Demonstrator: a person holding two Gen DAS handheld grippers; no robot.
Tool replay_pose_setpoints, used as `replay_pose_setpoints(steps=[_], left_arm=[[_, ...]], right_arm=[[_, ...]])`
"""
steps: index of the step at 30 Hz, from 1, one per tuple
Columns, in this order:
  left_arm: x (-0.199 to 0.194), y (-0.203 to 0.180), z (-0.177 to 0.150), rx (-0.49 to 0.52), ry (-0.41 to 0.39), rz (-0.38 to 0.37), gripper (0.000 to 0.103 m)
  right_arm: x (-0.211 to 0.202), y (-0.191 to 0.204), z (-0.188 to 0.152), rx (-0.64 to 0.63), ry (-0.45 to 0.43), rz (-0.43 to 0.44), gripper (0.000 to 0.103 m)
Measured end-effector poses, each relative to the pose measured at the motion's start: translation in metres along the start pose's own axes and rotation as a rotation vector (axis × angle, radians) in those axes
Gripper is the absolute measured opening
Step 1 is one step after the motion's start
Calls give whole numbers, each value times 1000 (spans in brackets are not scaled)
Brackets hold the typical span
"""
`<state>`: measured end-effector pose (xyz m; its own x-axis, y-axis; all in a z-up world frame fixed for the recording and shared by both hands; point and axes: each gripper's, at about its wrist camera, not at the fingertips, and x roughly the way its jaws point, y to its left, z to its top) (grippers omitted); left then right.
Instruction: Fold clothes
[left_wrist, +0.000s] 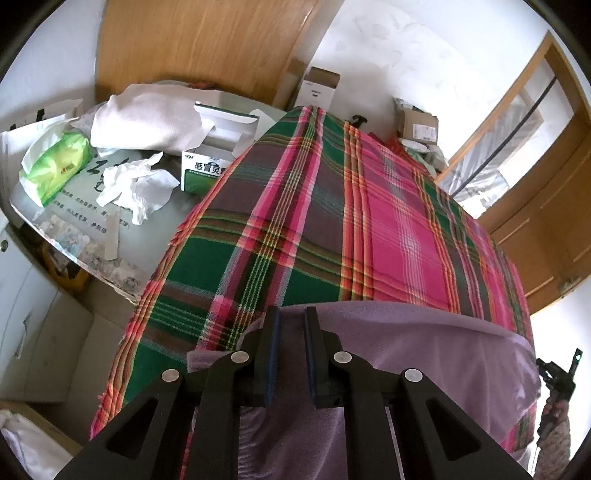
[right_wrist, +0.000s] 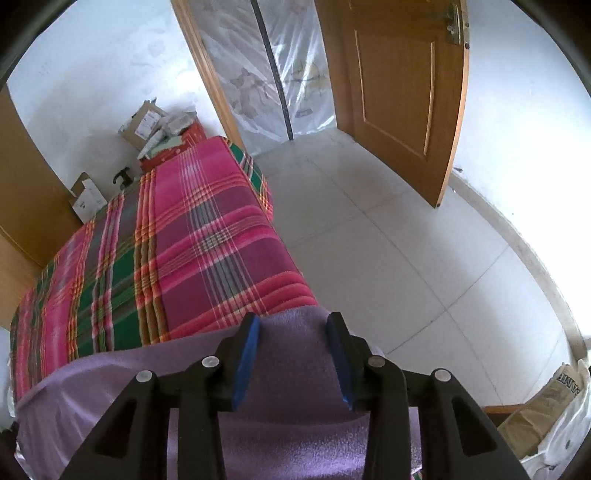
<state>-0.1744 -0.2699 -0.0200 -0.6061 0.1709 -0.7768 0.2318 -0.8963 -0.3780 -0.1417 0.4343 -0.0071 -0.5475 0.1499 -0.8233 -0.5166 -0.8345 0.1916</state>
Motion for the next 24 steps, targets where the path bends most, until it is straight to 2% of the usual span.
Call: replay_pose_setpoints(steps=[2, 4, 8, 12, 20, 24], left_arm=[[0, -1, 0, 1, 0, 3, 13], [0, -1, 0, 2, 1, 6, 13], [0, -2, 0, 4, 1, 11, 13], [0, -2, -1, 9, -3, 9, 13], [0, -3, -1, 15, 1, 12, 13], [-2, -5, 0, 25, 4, 10, 13]], right_arm=[[-1, -1, 1, -2, -12, -15, 33], [-5, 0, 2, -17, -25, -40, 4], [-7, 7, 7, -62, -51, -66, 4], [-9, 9, 15, -45, -89, -68, 4], [6, 21, 16, -100, -74, -152, 5], [-7, 59, 5, -176, -81, -76, 7]])
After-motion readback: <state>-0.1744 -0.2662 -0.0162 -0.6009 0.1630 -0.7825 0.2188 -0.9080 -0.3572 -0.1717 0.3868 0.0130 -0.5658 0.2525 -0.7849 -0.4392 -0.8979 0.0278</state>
